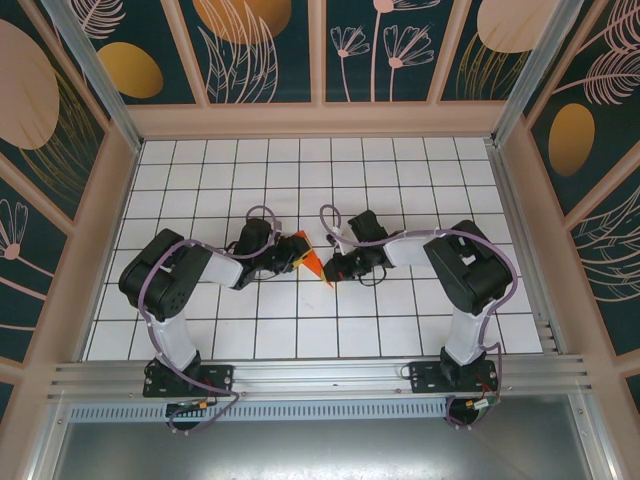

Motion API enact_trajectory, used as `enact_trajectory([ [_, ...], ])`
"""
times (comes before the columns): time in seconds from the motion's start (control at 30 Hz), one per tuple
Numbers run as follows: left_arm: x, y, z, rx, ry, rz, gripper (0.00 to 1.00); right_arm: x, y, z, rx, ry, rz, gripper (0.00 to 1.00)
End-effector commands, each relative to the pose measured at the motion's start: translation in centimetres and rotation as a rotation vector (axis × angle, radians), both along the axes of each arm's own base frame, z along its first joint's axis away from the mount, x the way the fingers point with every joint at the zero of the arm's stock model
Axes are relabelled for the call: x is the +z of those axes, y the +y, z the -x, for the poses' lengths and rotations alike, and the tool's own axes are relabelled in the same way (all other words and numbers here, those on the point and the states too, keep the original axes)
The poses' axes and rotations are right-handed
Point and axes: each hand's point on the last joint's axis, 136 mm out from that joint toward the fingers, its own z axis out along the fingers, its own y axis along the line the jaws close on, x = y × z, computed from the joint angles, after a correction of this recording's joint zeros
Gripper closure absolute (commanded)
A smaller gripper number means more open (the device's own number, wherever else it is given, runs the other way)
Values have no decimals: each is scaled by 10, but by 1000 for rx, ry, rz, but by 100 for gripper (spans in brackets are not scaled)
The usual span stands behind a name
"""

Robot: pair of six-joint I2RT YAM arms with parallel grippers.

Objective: Fold a paper plane with a square sheet of paper (pick it up from the middle)
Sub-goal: Fold the wing for the fifth time at the center of the table.

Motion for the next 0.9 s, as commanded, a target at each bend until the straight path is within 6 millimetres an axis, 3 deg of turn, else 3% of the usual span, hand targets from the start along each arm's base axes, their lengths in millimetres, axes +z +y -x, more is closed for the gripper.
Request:
enact_trajectory([
  [0.0, -1, 4, -3, -5, -44, -66, 60, -7, -4, 4, 2, 41, 1, 97],
  [0.17, 31, 3, -5, -27, -166, -36, 58, 5, -4, 1, -16, 75, -76, 99],
  [0.4, 48, -4, 12, -64, -231, 24, 58, 13, 0, 1, -22, 121, -127, 99],
  [0.6, 45, -14, 18, -87, -227, 39, 59, 8, 1, 1, -31, 156, -124, 99],
  [0.87, 13, -16, 22, -85, -147, 9, 67, 2, 1, 1, -35, 179, -112, 99],
])
